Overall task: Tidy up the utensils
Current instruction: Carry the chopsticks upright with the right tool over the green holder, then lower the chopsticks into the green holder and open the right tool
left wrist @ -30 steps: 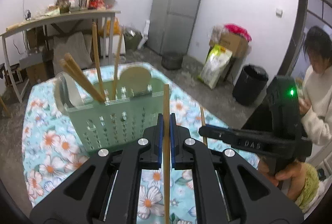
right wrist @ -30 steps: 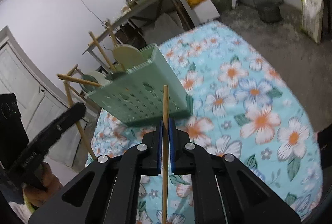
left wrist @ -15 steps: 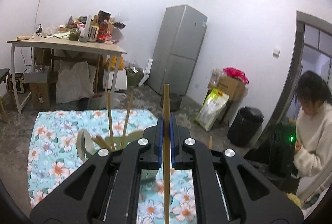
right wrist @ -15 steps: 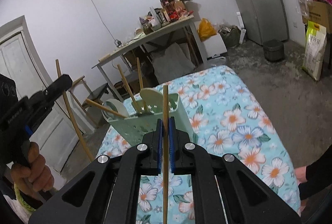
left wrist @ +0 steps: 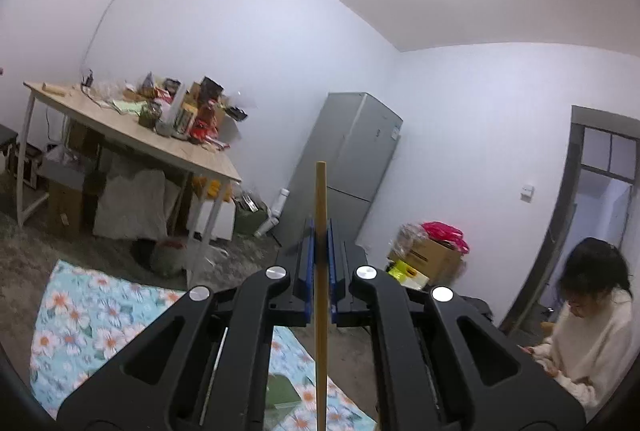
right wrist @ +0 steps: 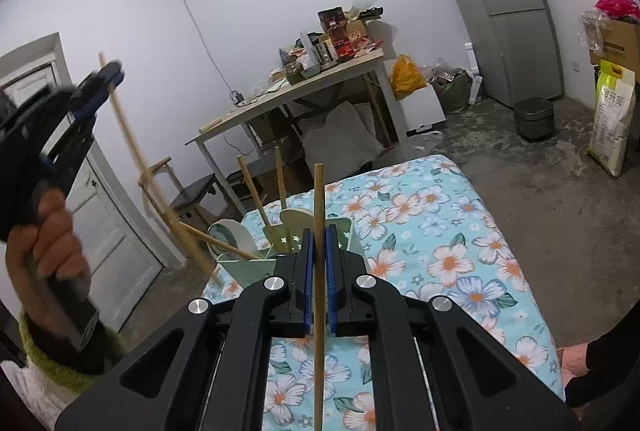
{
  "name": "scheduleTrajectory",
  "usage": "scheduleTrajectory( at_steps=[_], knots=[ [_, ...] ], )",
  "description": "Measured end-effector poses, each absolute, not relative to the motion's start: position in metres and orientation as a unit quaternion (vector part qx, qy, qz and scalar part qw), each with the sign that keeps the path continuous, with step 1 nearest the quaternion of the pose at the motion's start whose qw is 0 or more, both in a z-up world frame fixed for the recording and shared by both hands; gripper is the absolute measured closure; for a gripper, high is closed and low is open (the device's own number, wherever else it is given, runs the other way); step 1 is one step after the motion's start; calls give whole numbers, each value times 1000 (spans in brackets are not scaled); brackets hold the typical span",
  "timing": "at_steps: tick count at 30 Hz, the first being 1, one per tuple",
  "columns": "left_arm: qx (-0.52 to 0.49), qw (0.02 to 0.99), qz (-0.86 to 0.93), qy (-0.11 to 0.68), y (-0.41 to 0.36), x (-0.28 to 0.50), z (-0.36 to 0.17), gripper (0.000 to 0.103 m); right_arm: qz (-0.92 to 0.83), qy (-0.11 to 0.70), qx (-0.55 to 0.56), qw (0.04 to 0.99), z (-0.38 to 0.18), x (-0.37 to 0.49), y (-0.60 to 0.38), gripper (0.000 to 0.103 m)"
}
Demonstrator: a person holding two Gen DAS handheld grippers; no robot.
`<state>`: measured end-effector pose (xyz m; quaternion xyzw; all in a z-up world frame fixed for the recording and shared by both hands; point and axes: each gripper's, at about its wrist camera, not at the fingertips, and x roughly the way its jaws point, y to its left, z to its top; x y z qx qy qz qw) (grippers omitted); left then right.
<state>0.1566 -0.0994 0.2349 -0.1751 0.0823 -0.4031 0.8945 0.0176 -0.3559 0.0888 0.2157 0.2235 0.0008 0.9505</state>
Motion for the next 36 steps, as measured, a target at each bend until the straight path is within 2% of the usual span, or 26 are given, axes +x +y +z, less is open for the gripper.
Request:
scheduleTrajectory(
  at_steps=[9, 30, 31, 33, 36],
  knots=[
    [-162, 926, -335, 60, -105, 193, 234, 98, 19, 235, 238, 942, 75, 29, -365, 97],
    [-124, 946, -271, 128, -142, 232, 165, 97, 30, 243, 234, 941, 72, 42, -366, 97],
    [-128, 945, -270, 132, -139, 232, 163, 96, 30, 243, 233, 941, 73, 41, -365, 97],
    [-135, 944, -267, 141, -135, 233, 162, 78, 32, 244, 231, 941, 75, 40, -363, 97],
    [-135, 944, -266, 138, -130, 227, 165, 66, 33, 243, 228, 942, 80, 36, -360, 97]
  ],
)
